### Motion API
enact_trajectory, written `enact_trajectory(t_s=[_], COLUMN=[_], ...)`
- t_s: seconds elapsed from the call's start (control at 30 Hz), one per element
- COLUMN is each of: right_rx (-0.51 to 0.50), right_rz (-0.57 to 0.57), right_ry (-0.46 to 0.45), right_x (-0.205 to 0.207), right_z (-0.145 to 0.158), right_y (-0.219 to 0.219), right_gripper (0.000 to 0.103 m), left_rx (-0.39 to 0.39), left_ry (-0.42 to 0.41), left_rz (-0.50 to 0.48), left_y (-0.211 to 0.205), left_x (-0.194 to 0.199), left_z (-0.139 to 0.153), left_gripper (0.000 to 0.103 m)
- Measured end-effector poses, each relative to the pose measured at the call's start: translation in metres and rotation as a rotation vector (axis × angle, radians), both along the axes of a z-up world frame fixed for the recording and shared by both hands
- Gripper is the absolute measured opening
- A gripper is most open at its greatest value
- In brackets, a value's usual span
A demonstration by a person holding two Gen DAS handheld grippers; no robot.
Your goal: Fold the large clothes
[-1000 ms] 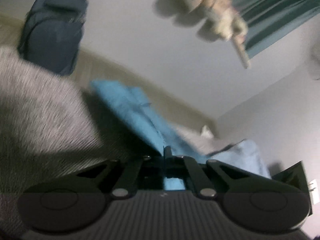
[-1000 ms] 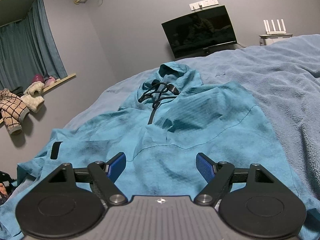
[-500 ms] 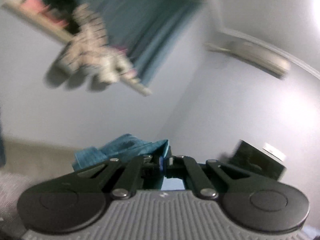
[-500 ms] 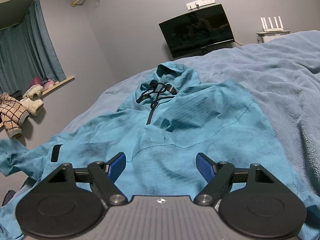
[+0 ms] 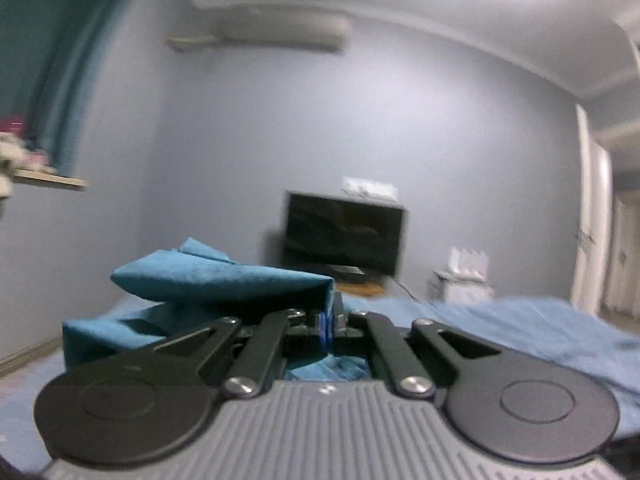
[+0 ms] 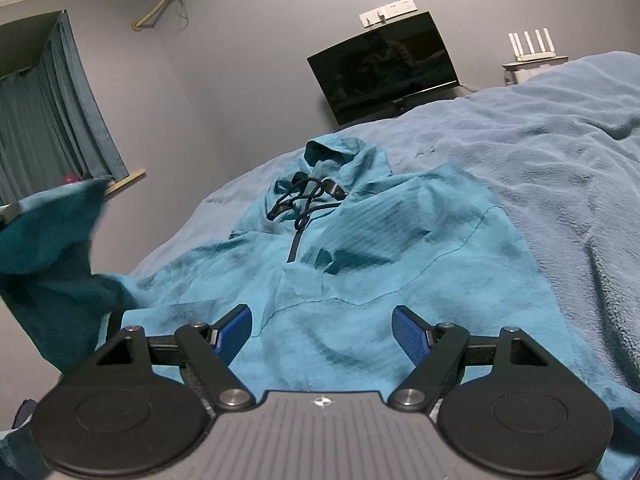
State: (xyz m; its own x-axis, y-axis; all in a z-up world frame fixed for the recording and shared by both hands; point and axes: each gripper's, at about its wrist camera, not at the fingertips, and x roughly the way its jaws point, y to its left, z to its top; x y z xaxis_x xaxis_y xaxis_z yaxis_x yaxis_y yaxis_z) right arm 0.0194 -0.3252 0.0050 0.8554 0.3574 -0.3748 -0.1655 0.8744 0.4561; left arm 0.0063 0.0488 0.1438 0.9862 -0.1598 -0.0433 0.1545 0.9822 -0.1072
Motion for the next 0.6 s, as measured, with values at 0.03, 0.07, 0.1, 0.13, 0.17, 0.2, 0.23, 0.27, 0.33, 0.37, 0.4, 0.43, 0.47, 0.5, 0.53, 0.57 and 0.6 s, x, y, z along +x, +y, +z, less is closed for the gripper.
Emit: enact_trajectory(t_s=[0.03,0.07,0.1,0.13,0.17,0.2,0.23,0.27,0.33,0.37,0.4,0.43,0.47,0.5,0.53,0.57,0.6], right_rx=[0.002,0.007,0.011,0.013,0.014,0.016,0.017,0.016,0.014,0.012,0.009,0.005,0.002,0.002,0.001,-0.003,-0.006], right_rz=[-0.003,-0.007,-0.008,-0.01,-0.012,-0.013,-0.013,-0.013,-0.008,-0.005,-0.002,0.001,0.003,0.007,0.012,0.015,0.019], right_ry=[0.0,0.0,0.001,0.0,0.001,0.002,0.004,0.007,0.009,0.009,0.009,0.008,0.008,0.008,0.008,0.006,0.005], right_x=[0.0,0.0,0.0,0.0,0.0,0.0,0.0,0.001,0.001,0.001,0.001,0.001,0.001,0.001,0.001,0.001,0.001], right_z=[0.0,-0.001,-0.001,-0.001,-0.002,-0.002,-0.002,-0.003,-0.003,-0.003,-0.003,-0.003,-0.003,-0.003,-0.003,-0.003,-0.002], right_y=[-0.001,-0.002,-0.002,-0.003,-0.003,-0.004,-0.004,-0.003,-0.002,-0.001,0.0,0.001,0.002,0.002,0.003,0.004,0.005], right_gripper=[0.079,0.079,0.079,0.079,0.079,0.079,0.079,0.079,0.079,0.079,0.079,0.079,0.079,0.079,0.079,0.079,0.079], left_rx=[0.022,0.052,0.082,0.109,0.134,0.161,0.181,0.209,0.249,0.262,0.274,0.285,0.293,0.299,0.308,0.311,0.307], left_ry=[0.013,0.03,0.052,0.08,0.112,0.152,0.186,0.241,0.33,0.352,0.367,0.381,0.388,0.385,0.38,0.374,0.365], left_rz=[-0.02,-0.042,-0.069,-0.099,-0.123,-0.143,-0.159,-0.18,-0.2,-0.208,-0.22,-0.235,-0.251,-0.26,-0.267,-0.268,-0.263], left_y=[-0.015,-0.03,-0.045,-0.058,-0.067,-0.077,-0.085,-0.094,-0.112,-0.119,-0.117,-0.113,-0.116,-0.113,-0.113,-0.108,-0.104], left_x=[0.003,0.007,0.012,0.017,0.023,0.027,0.031,0.036,0.038,0.034,0.033,0.031,0.022,0.017,0.013,0.007,0.002], left_z=[-0.005,-0.012,-0.02,-0.029,-0.039,-0.048,-0.057,-0.068,-0.088,-0.096,-0.104,-0.11,-0.114,-0.115,-0.11,-0.105,-0.1], left_gripper=[0.0,0.0,0.0,0.0,0.0,0.0,0.0,0.002,0.018,0.021,0.027,0.031,0.031,0.031,0.031,0.032,0.036])
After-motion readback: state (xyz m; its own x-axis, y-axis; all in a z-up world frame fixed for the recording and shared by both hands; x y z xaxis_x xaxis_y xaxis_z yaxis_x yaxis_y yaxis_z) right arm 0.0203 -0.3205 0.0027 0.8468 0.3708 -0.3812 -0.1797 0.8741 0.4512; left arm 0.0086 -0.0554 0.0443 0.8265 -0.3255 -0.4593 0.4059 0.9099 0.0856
